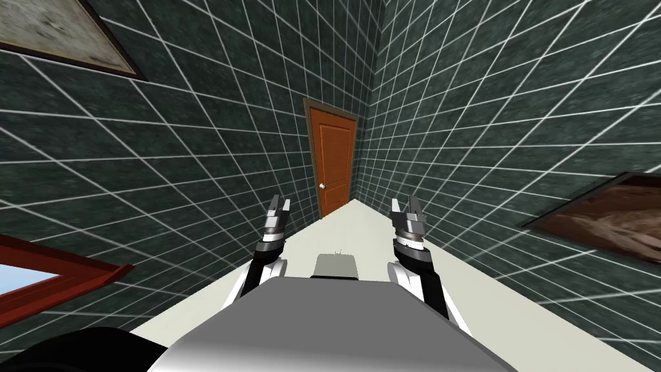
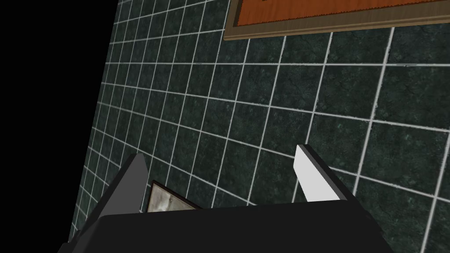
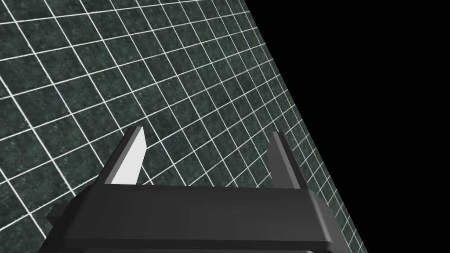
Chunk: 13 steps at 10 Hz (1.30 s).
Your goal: Pull the door open
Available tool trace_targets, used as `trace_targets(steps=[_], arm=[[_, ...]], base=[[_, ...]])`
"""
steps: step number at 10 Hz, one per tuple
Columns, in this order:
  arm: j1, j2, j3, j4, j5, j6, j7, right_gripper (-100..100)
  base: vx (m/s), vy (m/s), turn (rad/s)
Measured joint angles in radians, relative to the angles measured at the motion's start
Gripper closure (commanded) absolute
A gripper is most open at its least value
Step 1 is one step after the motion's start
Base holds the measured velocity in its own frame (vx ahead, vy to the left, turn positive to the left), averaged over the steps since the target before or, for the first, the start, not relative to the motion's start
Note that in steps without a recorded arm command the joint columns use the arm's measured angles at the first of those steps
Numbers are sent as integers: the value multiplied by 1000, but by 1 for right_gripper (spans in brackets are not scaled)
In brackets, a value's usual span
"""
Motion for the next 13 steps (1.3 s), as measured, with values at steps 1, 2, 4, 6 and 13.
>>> trace_targets(steps=[1, 2, 4, 6, 13], arm=[[-8, -4, -1, 16, -3, -3, 13, -100], [-15, -8, -2, 32, -6, -4, 31, -100], [-15, -18, -3, 56, -13, -8, 68, -100], [-24, -27, -2, 87, -21, -10, 112, -100], [-56, -49, -4, 199, -46, -26, 254, -100]], base=[[75, -3, 90], [103, -57, 96], [98, -49, 120], [89, -12, 114], [79, -8, 119]])
